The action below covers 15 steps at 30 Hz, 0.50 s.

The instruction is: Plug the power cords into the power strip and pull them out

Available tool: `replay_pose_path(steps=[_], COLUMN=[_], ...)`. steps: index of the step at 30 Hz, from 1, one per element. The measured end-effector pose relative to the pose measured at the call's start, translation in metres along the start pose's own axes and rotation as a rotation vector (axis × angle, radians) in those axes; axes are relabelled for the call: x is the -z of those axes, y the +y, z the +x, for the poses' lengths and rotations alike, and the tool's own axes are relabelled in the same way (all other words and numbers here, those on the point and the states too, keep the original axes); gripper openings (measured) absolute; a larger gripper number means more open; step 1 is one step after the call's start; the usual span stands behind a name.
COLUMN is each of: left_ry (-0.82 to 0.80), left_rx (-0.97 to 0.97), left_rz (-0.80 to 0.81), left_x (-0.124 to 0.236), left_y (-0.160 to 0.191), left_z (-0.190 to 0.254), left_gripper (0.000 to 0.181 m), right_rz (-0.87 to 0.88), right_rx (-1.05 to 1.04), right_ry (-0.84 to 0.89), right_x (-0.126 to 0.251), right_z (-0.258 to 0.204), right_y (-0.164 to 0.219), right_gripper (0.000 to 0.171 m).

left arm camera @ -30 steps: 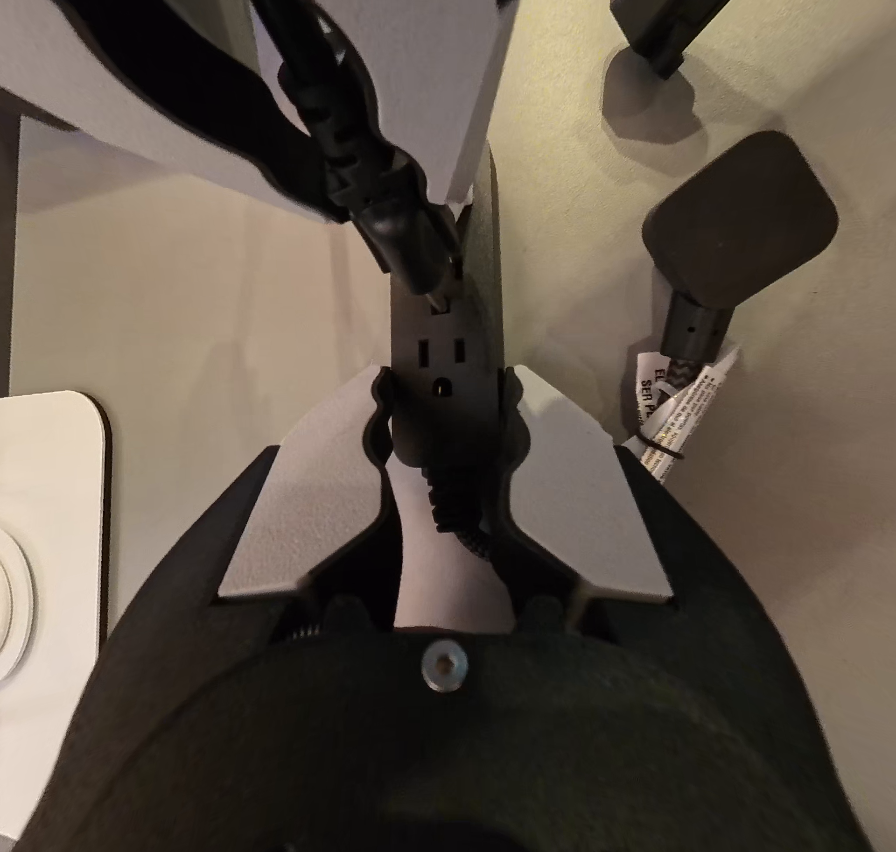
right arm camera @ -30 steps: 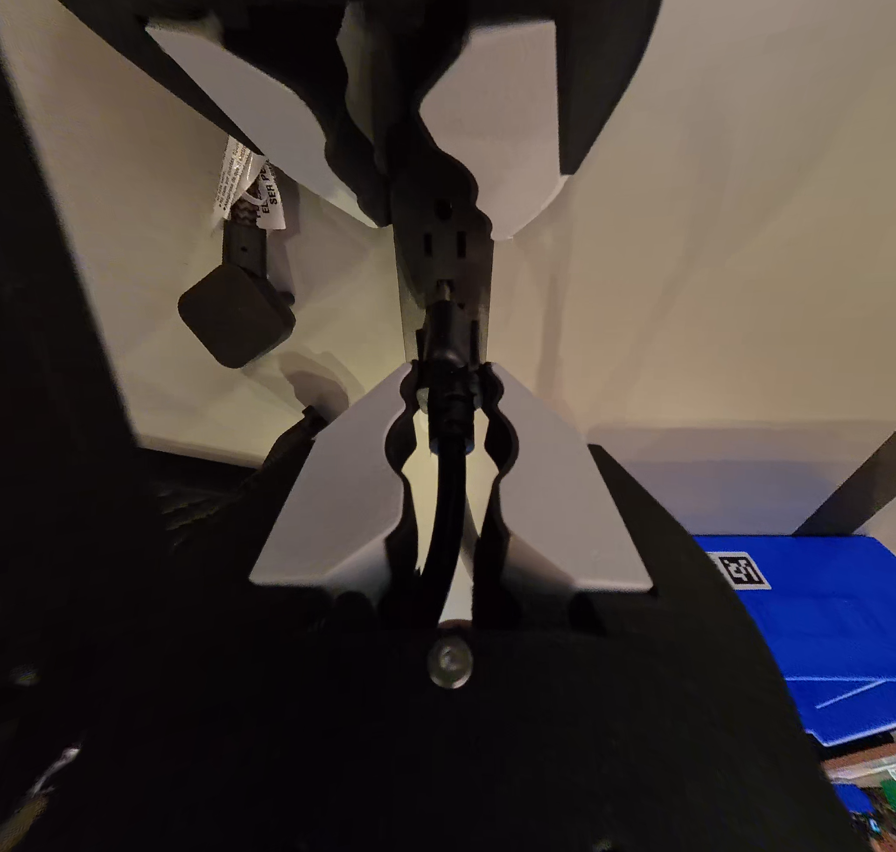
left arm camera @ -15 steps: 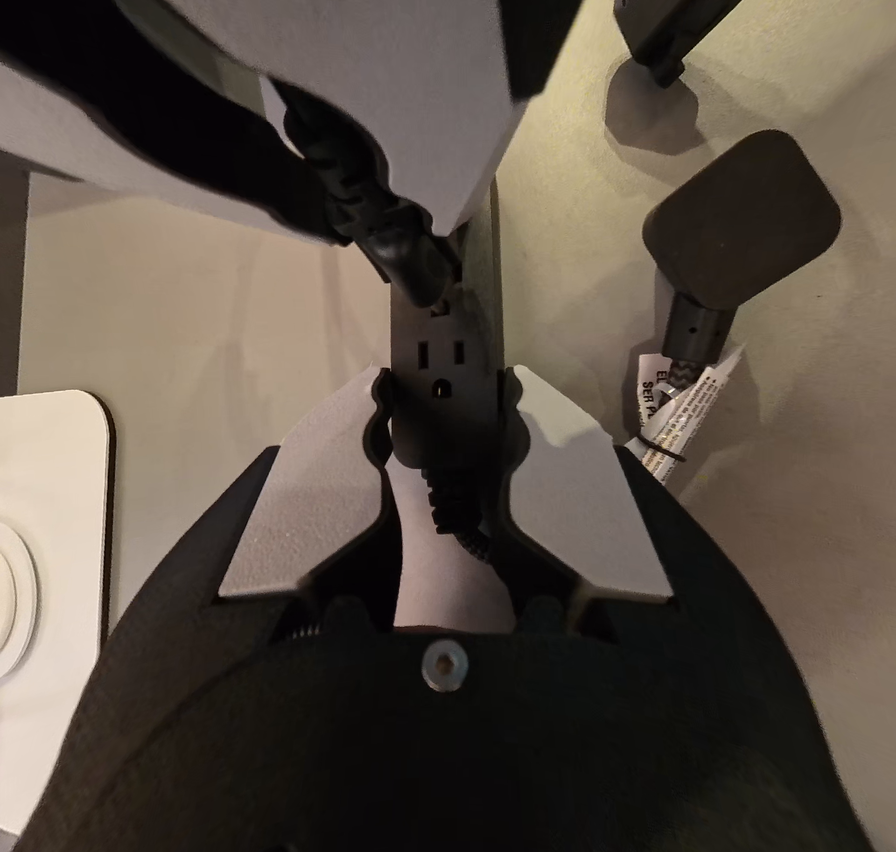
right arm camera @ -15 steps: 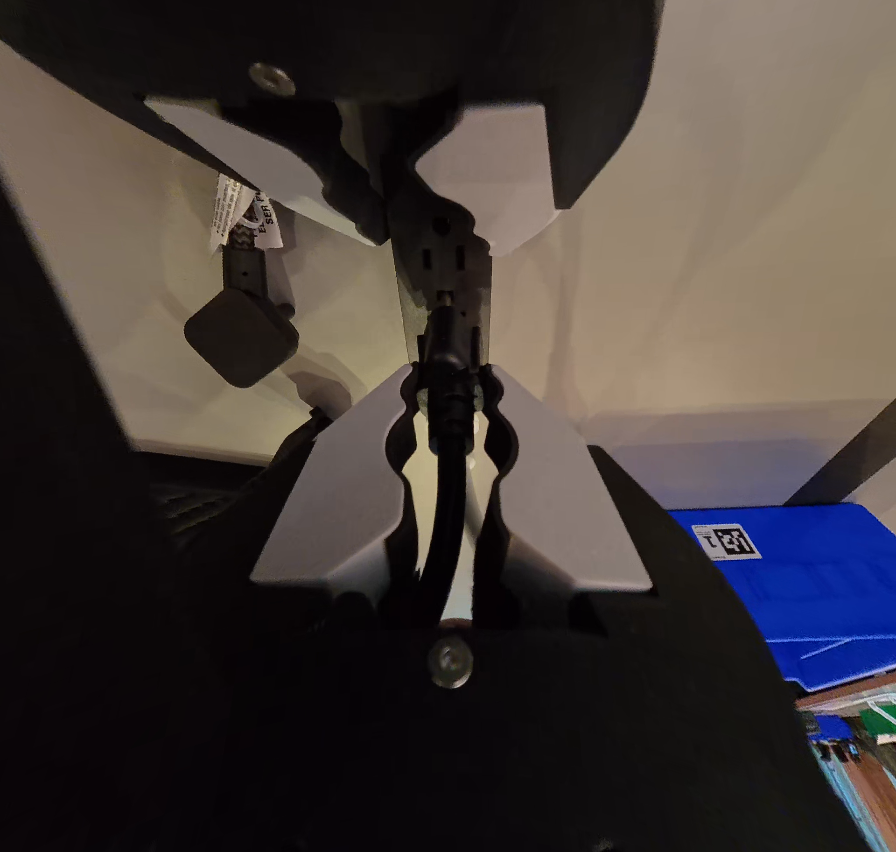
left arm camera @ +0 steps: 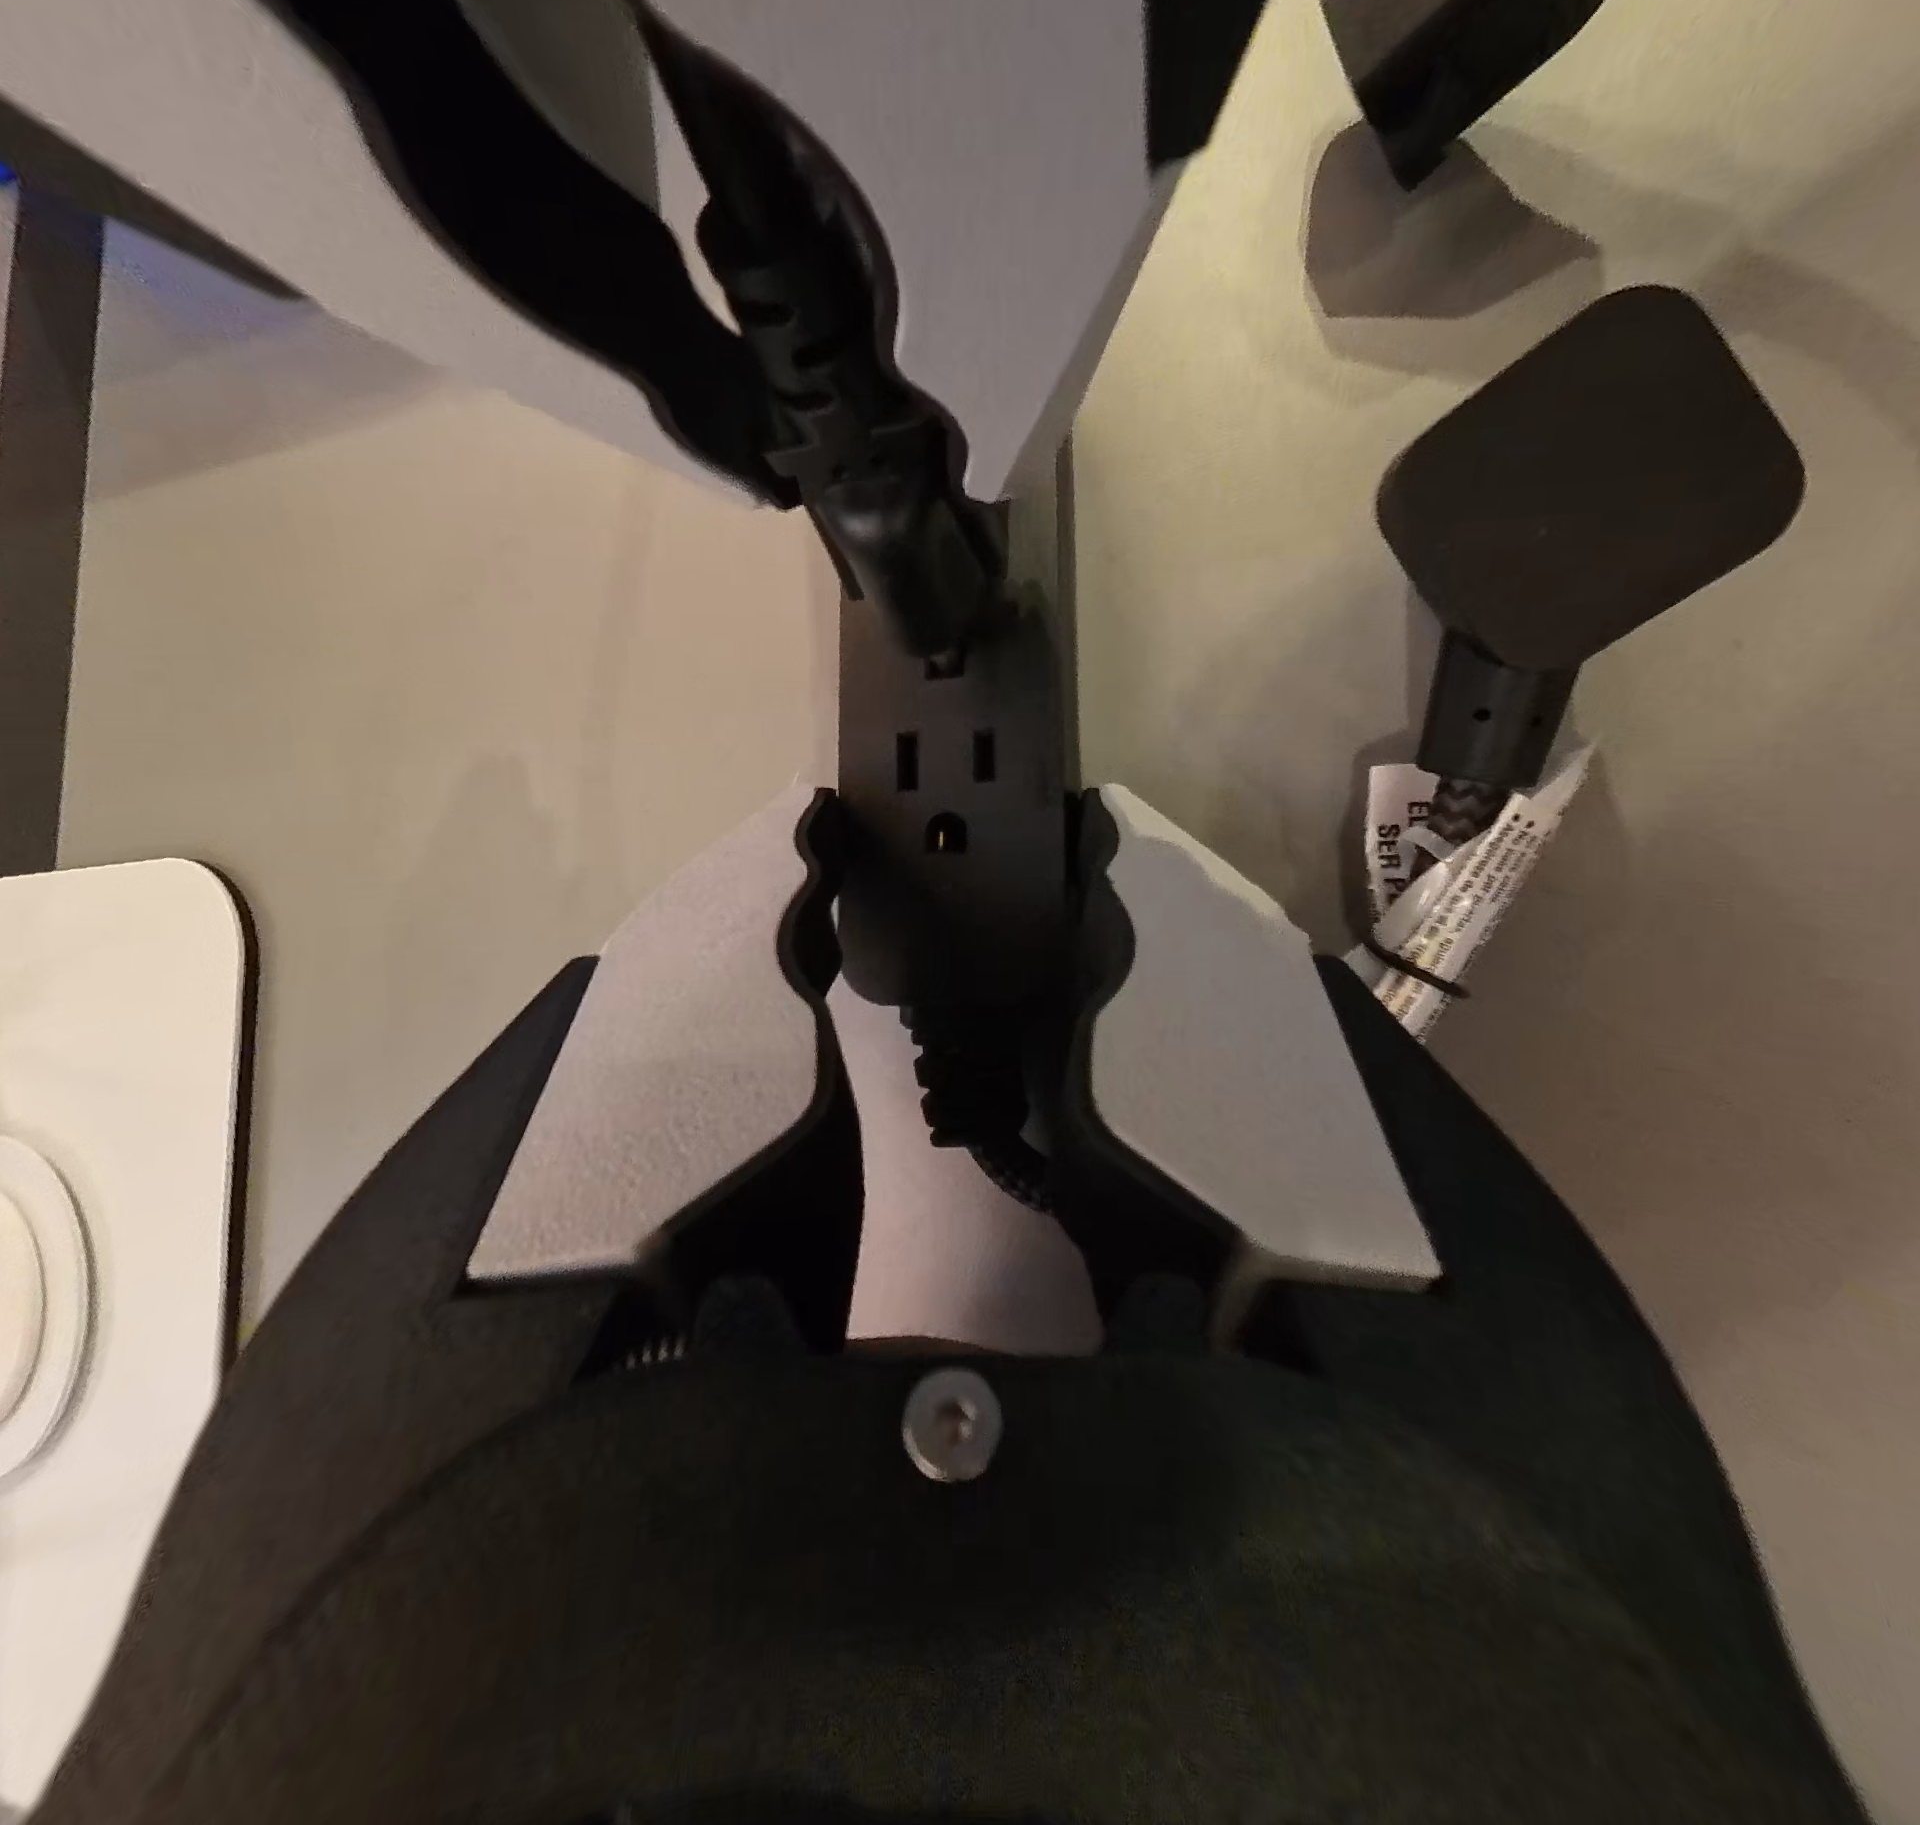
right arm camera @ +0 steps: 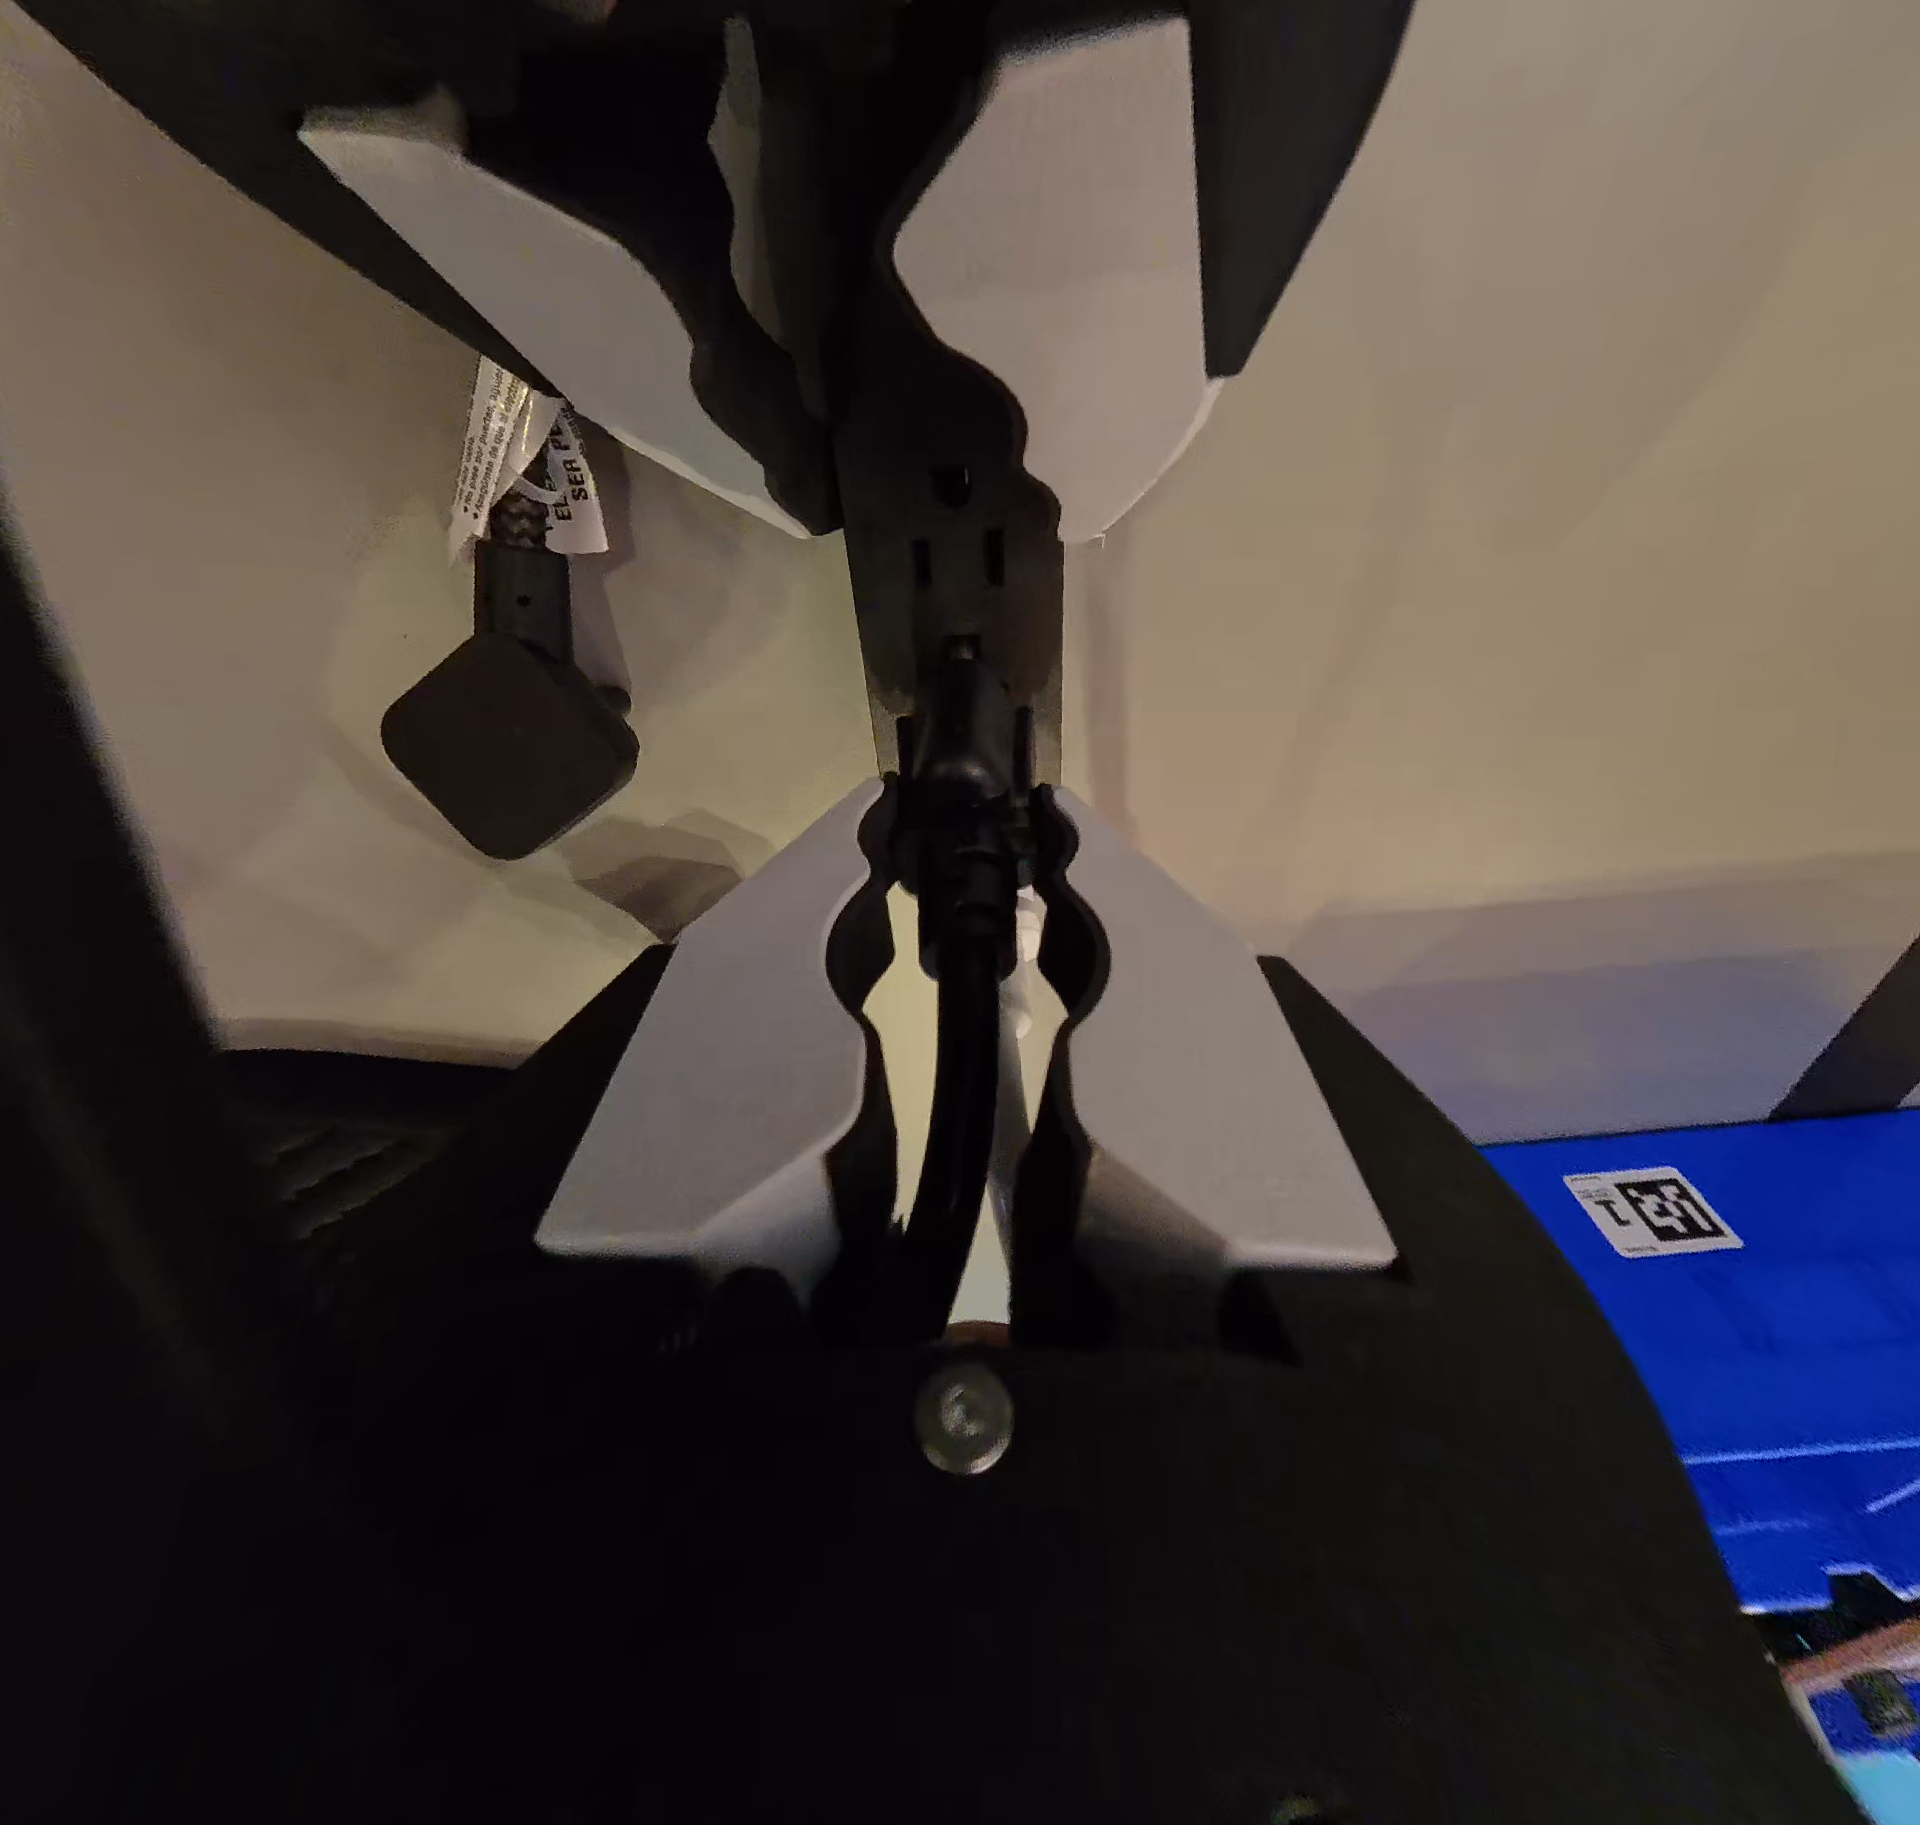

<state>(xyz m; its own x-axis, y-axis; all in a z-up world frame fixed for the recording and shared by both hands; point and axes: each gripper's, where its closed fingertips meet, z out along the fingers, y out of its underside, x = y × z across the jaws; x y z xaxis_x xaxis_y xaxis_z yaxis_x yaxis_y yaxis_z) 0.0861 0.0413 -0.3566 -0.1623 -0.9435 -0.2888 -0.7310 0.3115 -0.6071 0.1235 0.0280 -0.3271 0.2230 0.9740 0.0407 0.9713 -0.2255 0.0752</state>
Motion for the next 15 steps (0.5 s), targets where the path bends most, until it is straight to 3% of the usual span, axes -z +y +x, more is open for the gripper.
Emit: replay_pose_path(steps=[9, 15], left_ry=[0.022, 0.001], left_rx=[0.023, -0.005], left_rz=[0.032, 0.030], left_x=[-0.0009, -0.0015], left_y=[-0.0011, -0.0012], left_z=[0.0005, 0.0008], left_gripper=[0.042, 0.043], right_rz=[-0.011, -0.009], right_rx=[0.021, -0.001], right_ry=[-0.081, -0.015], right_x=[-0.0030, -0.0060], right_z=[0.0010, 0.0002], right_y=[-0.0012, -0.0036], right_gripper=[0.020, 0.018])
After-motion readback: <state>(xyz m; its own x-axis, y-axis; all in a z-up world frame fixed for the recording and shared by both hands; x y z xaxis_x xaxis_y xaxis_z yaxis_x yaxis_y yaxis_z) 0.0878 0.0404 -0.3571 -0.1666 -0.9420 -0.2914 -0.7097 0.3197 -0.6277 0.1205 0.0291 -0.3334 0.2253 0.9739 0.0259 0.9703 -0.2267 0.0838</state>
